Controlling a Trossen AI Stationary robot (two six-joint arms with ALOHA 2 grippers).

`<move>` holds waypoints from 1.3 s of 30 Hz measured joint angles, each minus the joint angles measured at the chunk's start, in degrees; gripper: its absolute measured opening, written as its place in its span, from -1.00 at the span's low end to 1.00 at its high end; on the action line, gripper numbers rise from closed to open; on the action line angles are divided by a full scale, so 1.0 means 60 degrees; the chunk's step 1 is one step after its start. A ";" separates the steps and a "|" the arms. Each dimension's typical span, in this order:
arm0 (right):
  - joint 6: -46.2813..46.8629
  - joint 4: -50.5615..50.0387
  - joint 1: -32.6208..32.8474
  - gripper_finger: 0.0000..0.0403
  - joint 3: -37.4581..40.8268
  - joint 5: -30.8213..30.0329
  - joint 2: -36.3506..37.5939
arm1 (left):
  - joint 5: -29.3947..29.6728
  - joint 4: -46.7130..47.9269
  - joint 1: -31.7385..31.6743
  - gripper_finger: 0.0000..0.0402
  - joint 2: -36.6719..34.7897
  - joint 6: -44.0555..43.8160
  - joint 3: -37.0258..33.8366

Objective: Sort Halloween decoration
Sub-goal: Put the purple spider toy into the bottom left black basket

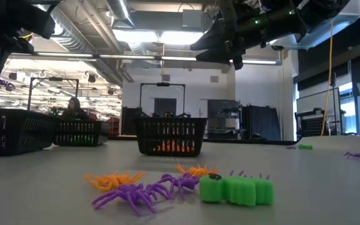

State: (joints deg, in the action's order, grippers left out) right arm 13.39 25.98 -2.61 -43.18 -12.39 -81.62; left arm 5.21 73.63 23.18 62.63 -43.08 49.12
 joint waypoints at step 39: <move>0.0043 -0.0066 -0.0004 -0.02 0.0000 -0.0188 0.0000 | -0.0392 -0.0062 -0.0004 -1.00 0.0000 0.0001 0.0000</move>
State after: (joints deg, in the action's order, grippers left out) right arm 13.65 25.58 -2.63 -43.18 -13.52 -81.62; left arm 2.86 73.25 23.16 62.63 -43.08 49.12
